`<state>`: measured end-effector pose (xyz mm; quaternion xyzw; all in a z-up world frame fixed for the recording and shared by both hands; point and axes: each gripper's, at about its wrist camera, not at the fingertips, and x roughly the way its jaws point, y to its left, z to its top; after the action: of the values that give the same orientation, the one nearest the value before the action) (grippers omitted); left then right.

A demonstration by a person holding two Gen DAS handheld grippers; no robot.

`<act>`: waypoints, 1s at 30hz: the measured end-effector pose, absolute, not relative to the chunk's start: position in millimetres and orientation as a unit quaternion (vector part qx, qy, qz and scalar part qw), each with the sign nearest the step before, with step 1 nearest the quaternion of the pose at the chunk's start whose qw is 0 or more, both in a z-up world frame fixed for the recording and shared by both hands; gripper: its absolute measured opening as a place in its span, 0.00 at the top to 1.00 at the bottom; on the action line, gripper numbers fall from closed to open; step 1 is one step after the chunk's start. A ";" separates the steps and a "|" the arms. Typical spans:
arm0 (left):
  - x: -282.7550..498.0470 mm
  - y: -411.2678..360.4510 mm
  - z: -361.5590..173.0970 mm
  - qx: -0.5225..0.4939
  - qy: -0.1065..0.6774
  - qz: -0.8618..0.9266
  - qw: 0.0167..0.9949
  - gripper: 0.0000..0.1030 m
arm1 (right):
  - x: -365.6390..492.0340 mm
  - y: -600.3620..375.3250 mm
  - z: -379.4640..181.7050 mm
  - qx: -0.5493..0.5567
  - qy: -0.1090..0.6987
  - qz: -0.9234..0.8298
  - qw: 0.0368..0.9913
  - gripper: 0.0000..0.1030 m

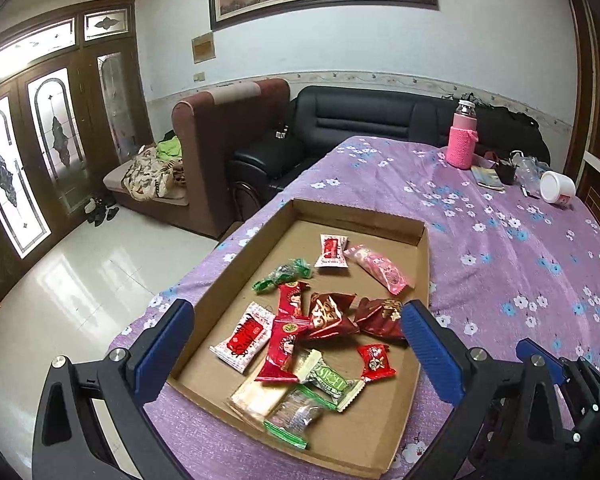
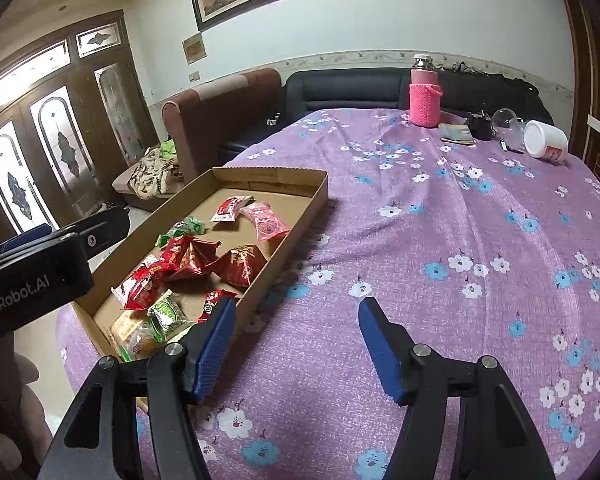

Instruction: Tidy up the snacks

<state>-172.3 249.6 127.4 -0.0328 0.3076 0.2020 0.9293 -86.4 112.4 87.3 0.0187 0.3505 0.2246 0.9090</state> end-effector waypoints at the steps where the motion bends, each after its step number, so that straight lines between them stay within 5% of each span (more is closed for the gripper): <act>1: -171.8 249.4 126.6 -0.034 0.310 0.201 0.929 0.00 | -86.6 112.7 87.1 0.018 0.351 0.224 0.909 0.33; 30: -169.0 247.5 119.4 -0.043 0.328 0.185 0.925 0.00 | -86.8 113.4 81.4 0.015 0.361 0.219 0.907 0.31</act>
<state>-169.0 247.5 119.4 -0.0429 0.3283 0.1850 0.9253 -86.8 113.4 81.4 0.0153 0.3609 0.2186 0.9065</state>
